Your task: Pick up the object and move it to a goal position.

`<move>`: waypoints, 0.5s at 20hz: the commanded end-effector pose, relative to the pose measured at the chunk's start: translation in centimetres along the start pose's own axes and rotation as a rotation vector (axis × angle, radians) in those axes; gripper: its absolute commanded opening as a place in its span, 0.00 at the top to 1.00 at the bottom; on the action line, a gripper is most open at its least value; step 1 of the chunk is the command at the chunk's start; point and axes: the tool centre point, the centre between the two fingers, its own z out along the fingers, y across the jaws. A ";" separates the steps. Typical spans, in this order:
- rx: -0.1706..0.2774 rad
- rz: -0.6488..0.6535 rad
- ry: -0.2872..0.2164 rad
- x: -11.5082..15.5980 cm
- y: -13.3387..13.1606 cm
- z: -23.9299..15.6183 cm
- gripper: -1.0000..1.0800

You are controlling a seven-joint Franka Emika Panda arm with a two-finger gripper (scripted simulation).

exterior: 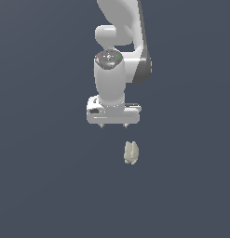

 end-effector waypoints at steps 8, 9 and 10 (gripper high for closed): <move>0.007 -0.001 -0.039 -0.9 -0.2 1.6 0.04; 0.007 -0.001 -0.042 -1.0 -0.2 1.7 0.04; 0.007 -0.001 -0.043 -1.0 -0.2 1.7 0.04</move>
